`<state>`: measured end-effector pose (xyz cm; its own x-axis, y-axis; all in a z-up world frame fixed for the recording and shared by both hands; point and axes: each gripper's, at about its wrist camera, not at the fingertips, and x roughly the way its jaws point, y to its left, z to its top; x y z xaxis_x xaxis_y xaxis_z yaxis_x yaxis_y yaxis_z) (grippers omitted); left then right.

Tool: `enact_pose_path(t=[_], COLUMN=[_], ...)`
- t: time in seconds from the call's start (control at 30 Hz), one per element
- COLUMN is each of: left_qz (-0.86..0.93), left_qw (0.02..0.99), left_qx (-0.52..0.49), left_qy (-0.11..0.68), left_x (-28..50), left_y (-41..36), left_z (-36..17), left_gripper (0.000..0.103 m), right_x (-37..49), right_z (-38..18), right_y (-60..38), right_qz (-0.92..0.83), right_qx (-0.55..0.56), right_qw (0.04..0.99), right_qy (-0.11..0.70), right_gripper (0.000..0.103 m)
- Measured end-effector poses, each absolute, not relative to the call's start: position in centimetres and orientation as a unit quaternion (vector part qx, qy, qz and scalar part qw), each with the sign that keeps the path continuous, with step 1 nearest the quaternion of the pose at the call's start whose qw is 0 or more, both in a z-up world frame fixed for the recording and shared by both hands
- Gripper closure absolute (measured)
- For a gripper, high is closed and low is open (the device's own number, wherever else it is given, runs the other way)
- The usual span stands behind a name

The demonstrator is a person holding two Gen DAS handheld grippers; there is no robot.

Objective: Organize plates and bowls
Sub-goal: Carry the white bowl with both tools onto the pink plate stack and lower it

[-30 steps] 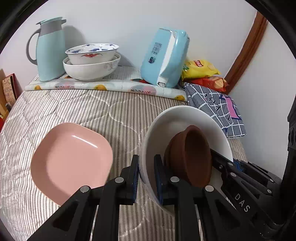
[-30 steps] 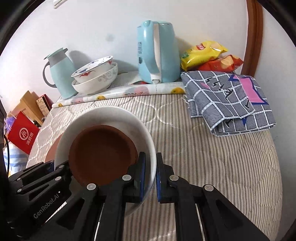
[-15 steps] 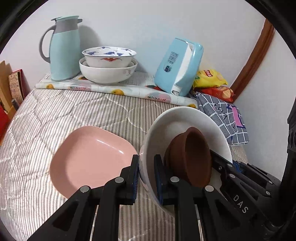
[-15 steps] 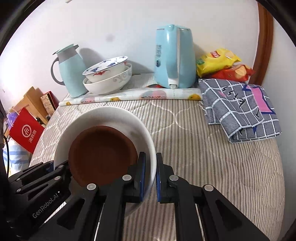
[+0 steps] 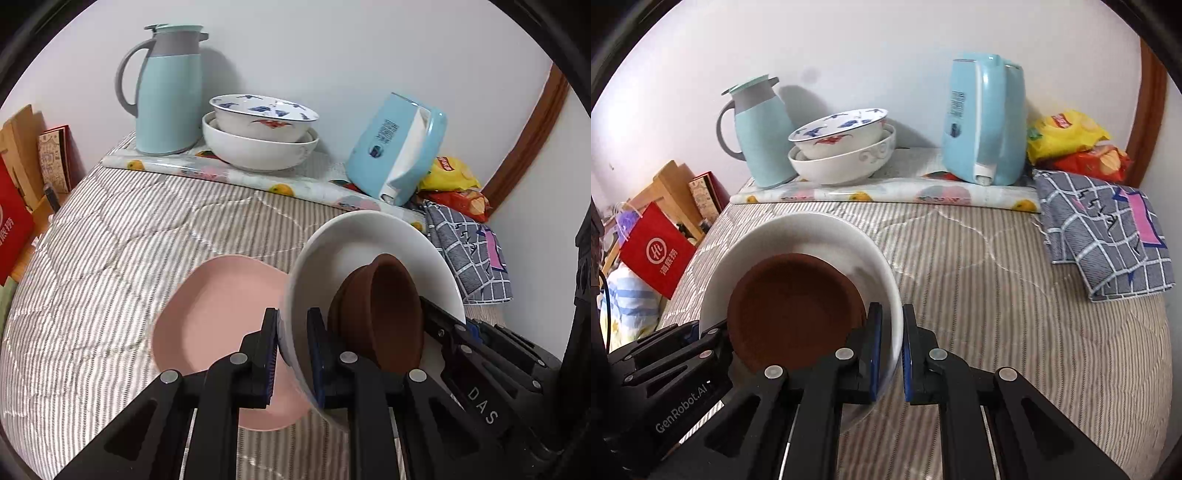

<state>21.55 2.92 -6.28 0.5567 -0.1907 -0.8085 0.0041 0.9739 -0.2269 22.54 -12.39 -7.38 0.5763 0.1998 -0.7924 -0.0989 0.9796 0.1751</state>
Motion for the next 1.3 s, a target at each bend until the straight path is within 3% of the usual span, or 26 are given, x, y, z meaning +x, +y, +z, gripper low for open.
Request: enact_pose_path(t=[1.3], left_qz=[-0.02], left_qw=[0.855], left_qx=[-0.137], left_qy=[0.5], left_x=[23.5], left_y=[9.3], left_z=[-12.1], left_gripper=[0.089], right_x=[25.9], right_z=[-12.8], right_y=[-5.9], right_qz=[0.111], right_qx=[0.037], right_qw=[0.855], right_qy=[0.505], right_gripper=[0.093])
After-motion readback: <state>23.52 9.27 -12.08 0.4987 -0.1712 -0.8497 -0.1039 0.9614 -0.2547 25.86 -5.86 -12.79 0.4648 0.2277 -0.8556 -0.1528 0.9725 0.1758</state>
